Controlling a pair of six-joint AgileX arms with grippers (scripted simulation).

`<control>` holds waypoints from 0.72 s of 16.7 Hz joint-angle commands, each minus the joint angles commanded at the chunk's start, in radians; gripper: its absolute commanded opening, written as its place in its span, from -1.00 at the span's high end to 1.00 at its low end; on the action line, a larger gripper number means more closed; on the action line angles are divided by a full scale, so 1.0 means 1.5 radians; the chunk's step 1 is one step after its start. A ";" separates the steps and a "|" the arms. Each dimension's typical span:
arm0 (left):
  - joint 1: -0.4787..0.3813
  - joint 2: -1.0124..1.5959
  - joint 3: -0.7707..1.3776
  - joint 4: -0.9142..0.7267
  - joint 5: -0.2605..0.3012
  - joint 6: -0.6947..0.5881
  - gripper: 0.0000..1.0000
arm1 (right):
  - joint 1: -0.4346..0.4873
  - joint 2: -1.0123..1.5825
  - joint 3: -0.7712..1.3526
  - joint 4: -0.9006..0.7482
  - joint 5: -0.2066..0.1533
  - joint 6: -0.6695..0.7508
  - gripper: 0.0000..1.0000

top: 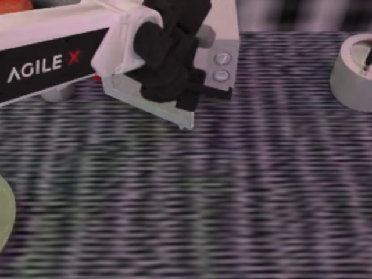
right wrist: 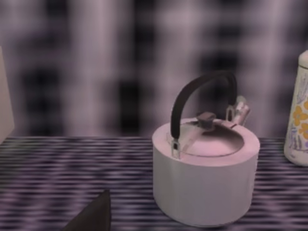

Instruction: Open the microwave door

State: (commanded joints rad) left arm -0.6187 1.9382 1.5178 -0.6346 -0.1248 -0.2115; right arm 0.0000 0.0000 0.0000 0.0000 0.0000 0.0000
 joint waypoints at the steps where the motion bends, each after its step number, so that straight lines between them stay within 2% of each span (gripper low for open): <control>1: 0.001 -0.005 -0.006 0.003 0.004 0.006 1.00 | 0.000 0.000 0.000 0.000 0.000 0.000 -1.00; 12: 0.002 -0.005 -0.007 0.004 0.004 0.007 1.00 | 0.000 0.000 0.000 0.000 0.000 0.000 -1.00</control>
State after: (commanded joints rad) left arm -0.6165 1.9301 1.5078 -0.6291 -0.1181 -0.2013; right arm 0.0000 0.0000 0.0000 0.0000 0.0000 0.0000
